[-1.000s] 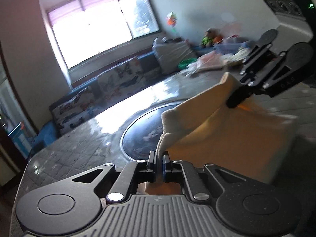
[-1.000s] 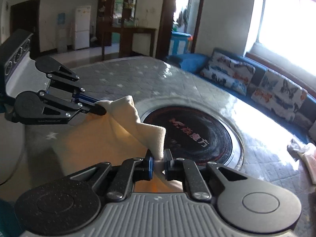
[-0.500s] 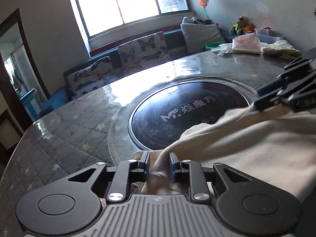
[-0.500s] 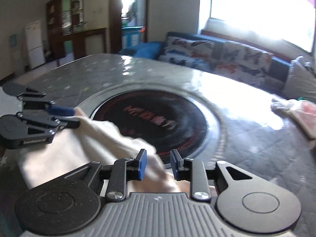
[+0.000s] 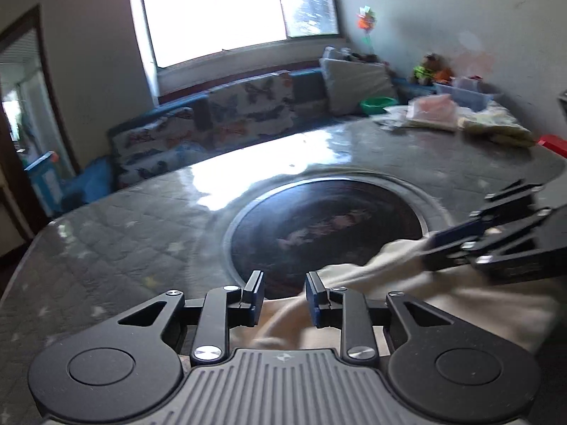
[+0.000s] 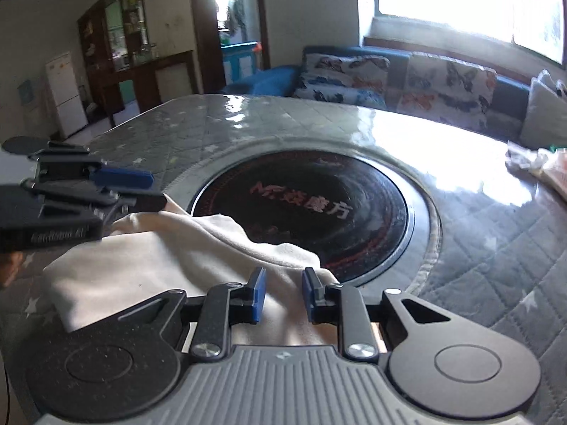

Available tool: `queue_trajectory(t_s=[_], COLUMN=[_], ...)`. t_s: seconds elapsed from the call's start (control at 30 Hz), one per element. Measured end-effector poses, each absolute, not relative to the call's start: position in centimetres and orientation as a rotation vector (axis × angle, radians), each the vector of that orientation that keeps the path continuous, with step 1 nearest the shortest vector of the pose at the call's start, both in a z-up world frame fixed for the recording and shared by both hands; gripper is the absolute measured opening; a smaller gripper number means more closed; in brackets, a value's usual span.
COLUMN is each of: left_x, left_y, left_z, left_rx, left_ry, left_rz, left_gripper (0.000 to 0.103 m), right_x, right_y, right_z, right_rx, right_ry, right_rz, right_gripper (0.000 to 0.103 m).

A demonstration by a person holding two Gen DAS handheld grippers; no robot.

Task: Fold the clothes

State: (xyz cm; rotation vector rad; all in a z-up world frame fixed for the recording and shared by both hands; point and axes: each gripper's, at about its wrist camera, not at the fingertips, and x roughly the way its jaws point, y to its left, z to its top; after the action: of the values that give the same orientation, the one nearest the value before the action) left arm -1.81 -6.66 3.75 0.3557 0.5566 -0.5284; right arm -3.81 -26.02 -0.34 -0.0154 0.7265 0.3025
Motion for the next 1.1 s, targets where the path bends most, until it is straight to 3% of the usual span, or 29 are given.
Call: queue_trajectory(t_s=[0.23, 0.63, 0.9, 1.1], left_x=[-0.1, -0.2, -4.2, -8.4], left_y=[-10.0, -9.7, -9.1, -10.3], left_z=[1.1, 1.3, 3.7, 3.5], left_rx=[0.440, 0.424, 0.359, 0.329], left_ry=[0.633, 0.627, 0.563, 0.551], left_rz=[-0.521, -0.510, -0.564, -0.657], left_gripper=[0.026, 0.030, 0.030, 0.030], right_x=[-3.4, -3.5, -9.8, -12.6], right_y=[-26.2, -25.0, -26.7, -27.3], right_z=[-0.7, -0.6, 1.8, 0.5], right_rx=[-0.004, -0.051, -0.060, -0.045], right_ry=[0.749, 0.734, 0.658, 0.678], right_rz=[0.274, 0.299, 0.307, 0.299], right_gripper=[0.020, 0.020, 0.020, 0.020])
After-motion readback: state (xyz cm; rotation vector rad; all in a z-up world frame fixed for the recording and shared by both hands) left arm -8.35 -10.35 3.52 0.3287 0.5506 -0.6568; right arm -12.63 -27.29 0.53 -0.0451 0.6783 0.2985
